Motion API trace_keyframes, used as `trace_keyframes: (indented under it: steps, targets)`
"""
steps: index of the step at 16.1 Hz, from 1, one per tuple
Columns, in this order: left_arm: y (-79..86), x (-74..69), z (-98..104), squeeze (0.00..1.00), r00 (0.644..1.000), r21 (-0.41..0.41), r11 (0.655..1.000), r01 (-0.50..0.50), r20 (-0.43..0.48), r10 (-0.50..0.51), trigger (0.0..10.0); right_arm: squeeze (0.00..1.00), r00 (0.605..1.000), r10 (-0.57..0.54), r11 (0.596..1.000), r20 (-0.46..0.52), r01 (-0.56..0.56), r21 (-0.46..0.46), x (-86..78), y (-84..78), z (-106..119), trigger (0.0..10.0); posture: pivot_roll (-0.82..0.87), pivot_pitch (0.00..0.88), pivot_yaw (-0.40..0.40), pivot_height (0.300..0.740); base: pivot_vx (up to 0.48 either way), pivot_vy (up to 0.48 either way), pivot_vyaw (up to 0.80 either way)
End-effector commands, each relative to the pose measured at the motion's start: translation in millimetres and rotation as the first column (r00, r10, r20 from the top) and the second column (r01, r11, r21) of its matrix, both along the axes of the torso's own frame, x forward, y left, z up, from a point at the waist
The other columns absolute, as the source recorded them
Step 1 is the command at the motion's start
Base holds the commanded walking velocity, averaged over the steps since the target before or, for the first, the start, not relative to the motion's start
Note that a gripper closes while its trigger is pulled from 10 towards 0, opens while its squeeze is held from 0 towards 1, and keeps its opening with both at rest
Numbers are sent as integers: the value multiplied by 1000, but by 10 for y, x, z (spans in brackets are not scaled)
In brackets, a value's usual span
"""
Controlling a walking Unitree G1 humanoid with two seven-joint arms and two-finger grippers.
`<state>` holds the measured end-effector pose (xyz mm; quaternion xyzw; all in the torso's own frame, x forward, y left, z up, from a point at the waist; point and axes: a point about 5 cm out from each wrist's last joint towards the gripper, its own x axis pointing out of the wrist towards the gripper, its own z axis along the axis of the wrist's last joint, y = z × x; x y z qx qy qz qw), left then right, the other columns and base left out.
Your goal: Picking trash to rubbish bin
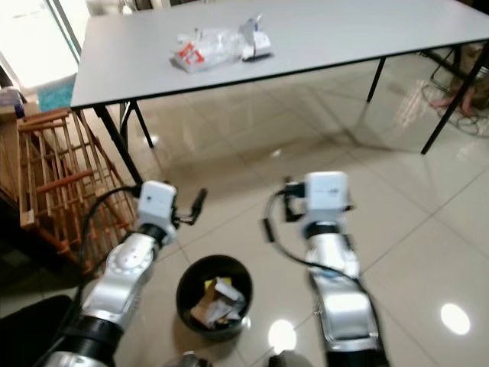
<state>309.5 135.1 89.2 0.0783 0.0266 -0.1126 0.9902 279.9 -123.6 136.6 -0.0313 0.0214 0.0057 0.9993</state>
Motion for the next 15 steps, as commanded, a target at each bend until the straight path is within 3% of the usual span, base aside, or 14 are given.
trace_keyframes:
  steps: [1, 4, 9, 15]
  targets:
    - [-32, 14, -13, 0, 1000, -6, 1000, -1, 2, 1, 10000, 0, 1000, -18, 1000, 13, 18, -12, -10, -33, 44, 10000, -38, 83, 49, 740, 0, -330, 0]
    - [-47, 42, -4, 0, 1000, -10, 1000, 1, 7, 0, 10000, 0, 1000, -14, 1000, 26, 14, -15, 19, -22, 71, 10000, -34, 77, 50, 740, 0, -221, 158]
    - [-38, 41, -5, 0, 1000, -11, 1000, 2, 15, -2, 10000, 0, 999, -14, 1000, 31, 15, -16, 48, -15, 85, 10000, -30, 75, 49, 740, 0, 0, 773]
    - [-33, 43, -28, 0, 1000, -26, 1000, 4, 4, -4, 10000, 0, 999, -5, 1000, 32, 5, -11, 67, 7, 84, 10000, -25, 74, 49, 740, 0, -480, 772]
